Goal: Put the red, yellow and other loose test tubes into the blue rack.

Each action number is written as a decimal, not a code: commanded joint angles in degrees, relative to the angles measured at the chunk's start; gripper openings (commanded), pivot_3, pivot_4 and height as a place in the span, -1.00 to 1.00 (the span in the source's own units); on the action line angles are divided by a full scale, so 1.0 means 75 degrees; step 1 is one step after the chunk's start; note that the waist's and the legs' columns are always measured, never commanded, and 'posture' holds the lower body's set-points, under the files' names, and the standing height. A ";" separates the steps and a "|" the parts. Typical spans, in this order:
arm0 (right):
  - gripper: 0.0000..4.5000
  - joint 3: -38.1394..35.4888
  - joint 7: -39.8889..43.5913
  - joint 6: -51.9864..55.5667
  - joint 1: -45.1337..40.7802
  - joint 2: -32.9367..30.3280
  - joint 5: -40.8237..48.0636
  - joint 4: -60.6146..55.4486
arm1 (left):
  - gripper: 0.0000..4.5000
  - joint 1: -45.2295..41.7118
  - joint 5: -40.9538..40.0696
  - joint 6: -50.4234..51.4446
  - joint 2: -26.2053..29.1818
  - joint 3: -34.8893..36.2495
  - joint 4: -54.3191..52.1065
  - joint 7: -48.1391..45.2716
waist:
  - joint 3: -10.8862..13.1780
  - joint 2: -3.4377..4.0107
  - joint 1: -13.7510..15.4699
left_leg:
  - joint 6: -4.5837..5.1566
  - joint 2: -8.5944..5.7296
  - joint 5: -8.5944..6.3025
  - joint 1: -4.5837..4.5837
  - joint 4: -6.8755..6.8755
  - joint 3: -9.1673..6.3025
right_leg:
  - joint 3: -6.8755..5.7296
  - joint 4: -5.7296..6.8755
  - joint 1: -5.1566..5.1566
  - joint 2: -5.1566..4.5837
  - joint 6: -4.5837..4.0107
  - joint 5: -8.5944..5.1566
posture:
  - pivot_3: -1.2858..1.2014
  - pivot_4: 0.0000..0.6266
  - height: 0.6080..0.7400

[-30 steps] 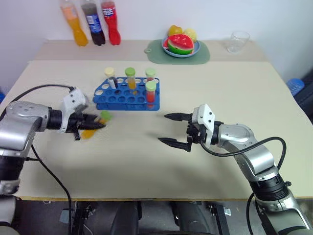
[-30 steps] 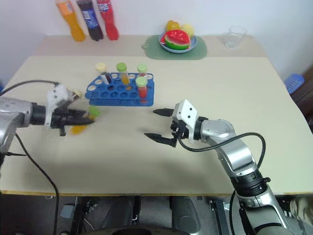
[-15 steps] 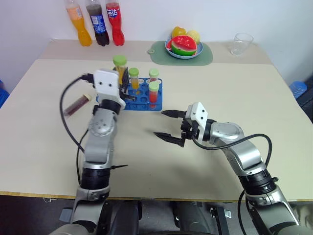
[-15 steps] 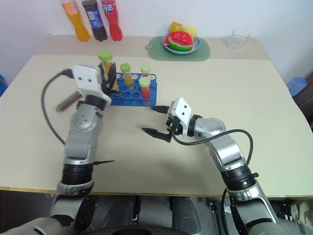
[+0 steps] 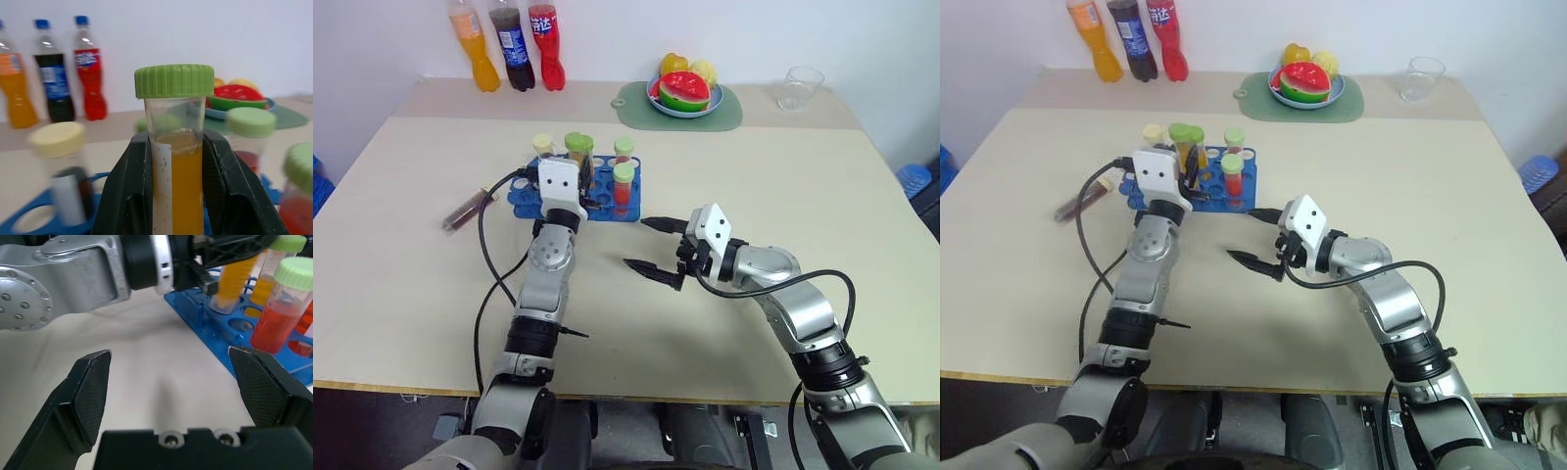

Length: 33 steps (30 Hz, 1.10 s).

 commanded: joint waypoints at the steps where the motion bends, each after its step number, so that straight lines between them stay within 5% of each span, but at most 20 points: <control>1: 0.89 -0.0158 -0.0065 -0.0080 -0.0009 0.0040 0.0048 -0.0327 | -0.67 -0.0269 0.0037 -0.0364 0.0010 -0.0042 0.0361 0.0014 | 0.0000 0.0000 -0.0014 | 0.0000 0.0000 0.0000 0.0000 0.0000 0.0000 | 0.0000 0.0000 0.0000 0.0000 0.0000 0.0000 | 0.03 -0.52 0.91; 27: 0.89 -0.0119 -0.0122 -0.0119 0.0002 0.0028 -0.0009 -0.0304 | -0.67 -0.0029 0.0122 -0.0113 -0.0015 -0.0047 0.0250 0.0279 | 0.0000 0.0000 0.0000 | -0.0001 0.0000 0.0001 0.0003 -0.0002 -0.0002 | 0.0000 0.0003 0.0001 0.0001 0.0000 0.0000 | 0.03 -0.52 0.91; 33: 0.89 -0.0200 -0.0149 -0.0058 -0.0009 -0.0007 0.0035 -0.0378 | 0.57 0.0015 -0.0160 -0.0244 0.0044 0.0158 0.0000 0.0199 | 0.0000 0.0000 -0.0009 | -0.0001 0.0000 0.0001 0.0003 -0.0001 -0.0002 | 0.0000 0.0003 0.0001 0.0001 0.0000 0.0000 | 0.03 -0.52 0.91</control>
